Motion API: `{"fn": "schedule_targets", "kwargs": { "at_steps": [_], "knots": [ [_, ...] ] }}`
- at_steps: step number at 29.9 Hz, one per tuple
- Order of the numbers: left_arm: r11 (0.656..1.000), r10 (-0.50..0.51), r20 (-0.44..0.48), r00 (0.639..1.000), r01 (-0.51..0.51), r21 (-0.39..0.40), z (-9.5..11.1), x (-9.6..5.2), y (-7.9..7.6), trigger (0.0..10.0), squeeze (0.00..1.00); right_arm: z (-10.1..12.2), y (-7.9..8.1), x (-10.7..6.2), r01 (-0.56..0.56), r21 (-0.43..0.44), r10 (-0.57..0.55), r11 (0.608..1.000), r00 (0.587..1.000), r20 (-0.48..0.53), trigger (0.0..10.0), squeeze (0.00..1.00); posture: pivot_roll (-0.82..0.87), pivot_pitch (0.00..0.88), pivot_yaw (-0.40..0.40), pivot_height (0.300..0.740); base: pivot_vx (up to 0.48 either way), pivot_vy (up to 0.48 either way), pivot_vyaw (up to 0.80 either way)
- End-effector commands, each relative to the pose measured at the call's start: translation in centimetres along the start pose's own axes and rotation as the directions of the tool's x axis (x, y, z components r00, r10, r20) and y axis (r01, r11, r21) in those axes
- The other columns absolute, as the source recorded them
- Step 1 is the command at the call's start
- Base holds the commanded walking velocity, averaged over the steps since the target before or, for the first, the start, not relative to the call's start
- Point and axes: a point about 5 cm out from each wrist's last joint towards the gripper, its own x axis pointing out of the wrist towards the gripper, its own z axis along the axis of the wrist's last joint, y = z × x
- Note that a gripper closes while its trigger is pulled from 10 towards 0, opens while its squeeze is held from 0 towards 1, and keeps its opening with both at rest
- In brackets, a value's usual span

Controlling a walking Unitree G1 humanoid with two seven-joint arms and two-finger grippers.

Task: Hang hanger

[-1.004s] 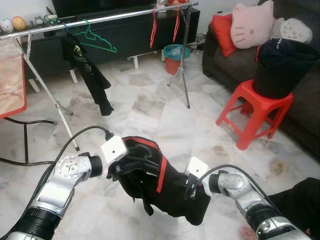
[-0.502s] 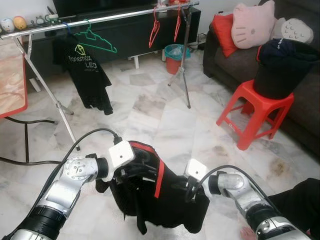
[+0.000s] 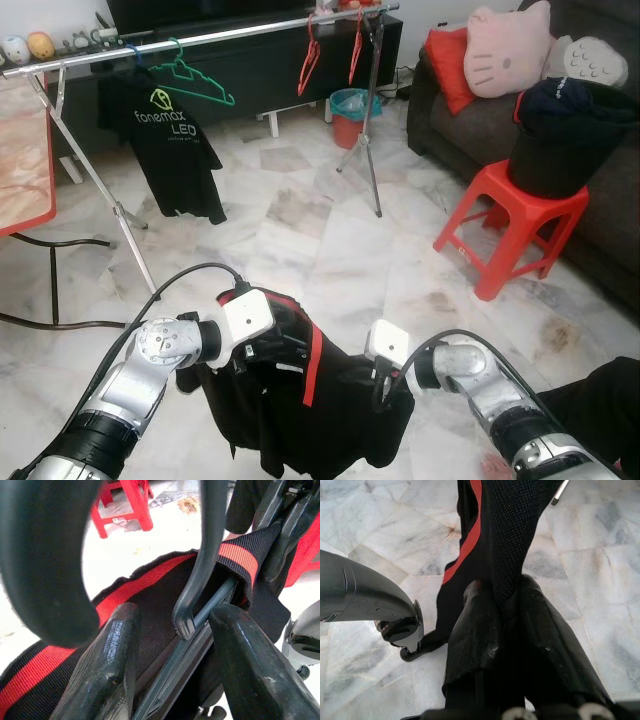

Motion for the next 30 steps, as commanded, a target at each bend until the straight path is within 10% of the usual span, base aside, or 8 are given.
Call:
{"fn": "schedule_targets", "kwargs": {
  "at_steps": [1, 2, 5, 12, 13, 30],
  "knots": [
    [1.0, -0.012, 0.022, 1.0, 0.011, 0.013, 0.6, 0.2, 0.1, 10.0, 0.0, 0.8, -0.1, 0.0, -0.002, -0.032, 0.003, 1.0, 1.0, 0.03, 10.0, 0.0, -0.05, 0.028, 0.002, 0.74, 0.0, 0.0, 0.0],
    [1.0, -0.017, 0.022, 1.0, 0.017, 0.013, 0.5, 0.2, 0.1, 4.9, 0.0, 0.8, -0.2, 0.0, 0.0, -0.031, 0.001, 1.0, 1.0, 0.031, 10.0, 0.0, -0.05, 0.028, 0.002, 0.74, 0.0, 0.0, 0.0],
    [1.0, -0.022, 0.022, 1.0, 0.021, 0.015, 0.5, 0.2, 0.1, 2.5, 0.0, 0.9, -0.2, 0.1, 0.002, -0.032, -0.001, 0.999, 1.0, 0.031, 10.0, 0.0, -0.05, 0.028, 0.002, 0.74, 0.0, 0.0, 0.0],
    [0.995, -0.098, 0.026, 0.995, 0.098, -0.008, 0.4, 0.1, -0.7, 1.4, 0.0, 1.0, -0.3, 0.0, 0.005, -0.038, -0.004, 0.999, 1.0, 0.03, 10.0, 0.0, -0.05, 0.027, 0.002, 0.74, 0.0, 0.0, 0.0],
    [0.995, -0.1, 0.029, 0.995, 0.101, -0.009, 0.4, 0.1, -0.7, 0.0, 0.0, 1.0, -0.3, 0.0, 0.005, -0.04, -0.003, 0.999, 1.0, 0.029, 10.0, 0.0, -0.05, 0.027, 0.002, 0.74, 0.0, 0.0, 0.0],
    [0.986, -0.163, 0.035, 0.986, 0.164, -0.029, 0.5, 0.2, -1.4, 0.0, 0.0, 1.1, -0.2, 0.2, -0.002, -0.047, 0.003, 0.999, 1.0, 0.024, 10.0, 0.0, -0.05, 0.024, 0.001, 0.74, 0.0, 0.0, 0.0]
  ]
}}
